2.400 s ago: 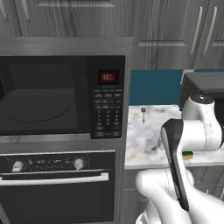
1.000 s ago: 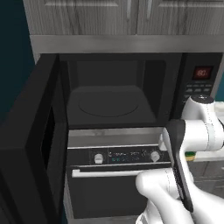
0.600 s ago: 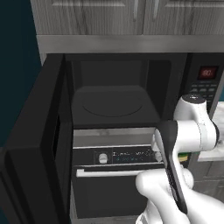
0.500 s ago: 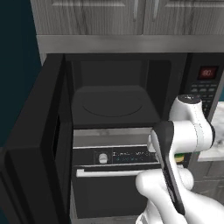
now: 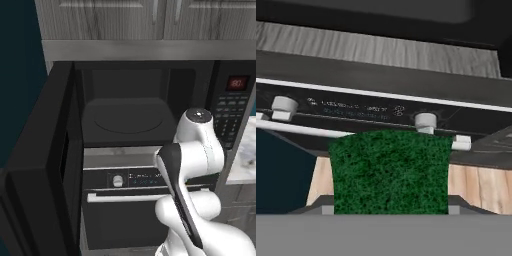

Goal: Place the sponge inside the microwave to prepare for sanitizing.

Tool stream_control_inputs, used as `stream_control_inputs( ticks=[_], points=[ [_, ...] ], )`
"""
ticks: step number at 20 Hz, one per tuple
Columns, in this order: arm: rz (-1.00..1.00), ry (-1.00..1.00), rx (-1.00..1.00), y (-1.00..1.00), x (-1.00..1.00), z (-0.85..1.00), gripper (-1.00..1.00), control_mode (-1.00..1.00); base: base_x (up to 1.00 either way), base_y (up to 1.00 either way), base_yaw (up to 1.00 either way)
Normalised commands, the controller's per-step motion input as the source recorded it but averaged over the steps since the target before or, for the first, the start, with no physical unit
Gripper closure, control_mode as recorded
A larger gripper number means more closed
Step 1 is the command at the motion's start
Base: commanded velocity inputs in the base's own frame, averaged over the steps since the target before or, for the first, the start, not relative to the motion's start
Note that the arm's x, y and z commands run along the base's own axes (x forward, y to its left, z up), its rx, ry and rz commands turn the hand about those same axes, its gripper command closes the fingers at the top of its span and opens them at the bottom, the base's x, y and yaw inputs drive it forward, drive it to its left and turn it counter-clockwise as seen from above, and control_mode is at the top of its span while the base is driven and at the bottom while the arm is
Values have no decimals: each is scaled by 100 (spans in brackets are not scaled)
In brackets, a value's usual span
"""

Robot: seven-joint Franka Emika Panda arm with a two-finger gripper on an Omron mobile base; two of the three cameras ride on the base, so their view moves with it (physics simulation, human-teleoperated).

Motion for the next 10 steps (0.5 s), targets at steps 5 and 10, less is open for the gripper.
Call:
stream_control_inputs(
  ticks=[5,10],
  points=[
    [0,-25,-2,31,16,21,100,-100,0,0,0],
    [0,-19,0,4,2,36,100,-100,0,0,0]
  ],
)
